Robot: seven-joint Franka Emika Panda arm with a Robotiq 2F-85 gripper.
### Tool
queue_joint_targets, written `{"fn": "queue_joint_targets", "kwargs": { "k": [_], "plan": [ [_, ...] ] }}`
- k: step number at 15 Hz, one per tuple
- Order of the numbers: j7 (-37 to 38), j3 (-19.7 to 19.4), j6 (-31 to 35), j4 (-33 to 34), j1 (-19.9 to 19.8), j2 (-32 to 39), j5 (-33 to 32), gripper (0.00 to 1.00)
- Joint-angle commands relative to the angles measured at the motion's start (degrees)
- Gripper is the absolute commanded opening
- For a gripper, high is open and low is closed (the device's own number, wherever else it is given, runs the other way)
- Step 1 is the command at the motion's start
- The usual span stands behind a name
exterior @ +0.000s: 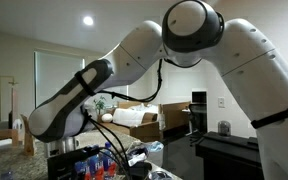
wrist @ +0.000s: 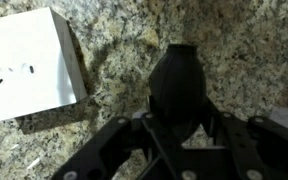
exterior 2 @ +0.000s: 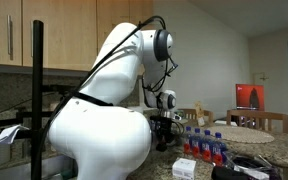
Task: Remove the black object from the plastic
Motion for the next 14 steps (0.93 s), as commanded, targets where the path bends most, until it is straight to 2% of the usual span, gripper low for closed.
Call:
{"fn": "queue_joint_targets", "kwargs": {
  "k": [1,4,5,14],
  "plan": [
    [0.3,-0.1,-0.8,-0.7,0.1,-0.7,-0.7,0.76],
    [0.4,-0.1,-0.6,-0.8,0.2,-0.8,-0.8,0.95],
    [0.4,-0.1,-0.6,-1.0,0.2,-0.9,-0.8,0.98],
    [0.6,-0.3,-0.6,-0.8,0.2,-0.8,-1.2,1.00]
  ]
}}
